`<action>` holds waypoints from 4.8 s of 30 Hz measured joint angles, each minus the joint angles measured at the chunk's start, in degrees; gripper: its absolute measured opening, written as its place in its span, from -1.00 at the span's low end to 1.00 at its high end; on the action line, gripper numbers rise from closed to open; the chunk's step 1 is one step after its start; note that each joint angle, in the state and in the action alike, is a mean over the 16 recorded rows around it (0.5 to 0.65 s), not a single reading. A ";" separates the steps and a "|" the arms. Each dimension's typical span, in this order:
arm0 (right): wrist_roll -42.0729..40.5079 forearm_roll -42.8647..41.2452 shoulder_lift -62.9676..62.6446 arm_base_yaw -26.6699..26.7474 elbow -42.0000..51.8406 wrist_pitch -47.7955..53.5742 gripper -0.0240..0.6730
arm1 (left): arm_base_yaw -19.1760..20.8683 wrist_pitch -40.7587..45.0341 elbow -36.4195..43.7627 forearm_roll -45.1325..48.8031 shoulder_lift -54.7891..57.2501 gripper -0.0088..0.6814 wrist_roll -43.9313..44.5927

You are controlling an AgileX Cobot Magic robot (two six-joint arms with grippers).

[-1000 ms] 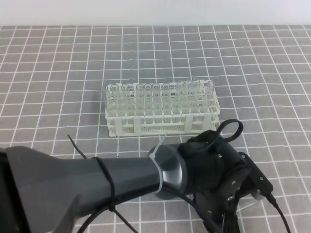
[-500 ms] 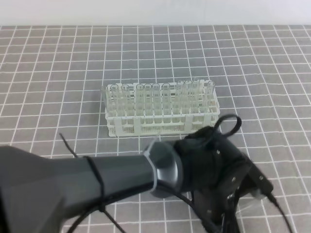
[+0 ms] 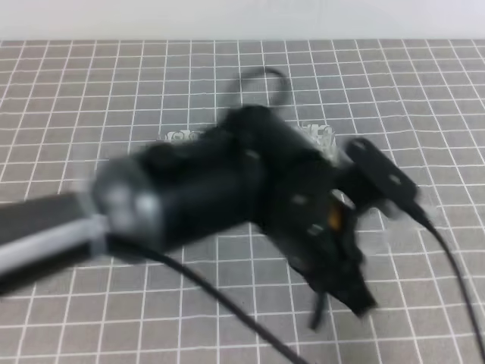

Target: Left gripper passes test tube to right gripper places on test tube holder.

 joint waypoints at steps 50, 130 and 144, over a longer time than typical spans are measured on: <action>6.65 -14.94 45.16 45.88 -26.90 -19.02 -0.93 | 8.95 -85.73 67.81 -6.79 -34.53 -0.98 -14.94; 33.05 -38.64 51.69 59.51 -12.75 -71.17 -0.75 | 8.93 -120.52 76.19 4.28 -21.53 -0.96 -15.77; 33.90 -37.69 57.83 59.51 -14.53 -75.38 -0.75 | 8.92 -120.04 76.17 4.86 -21.51 -0.96 -15.58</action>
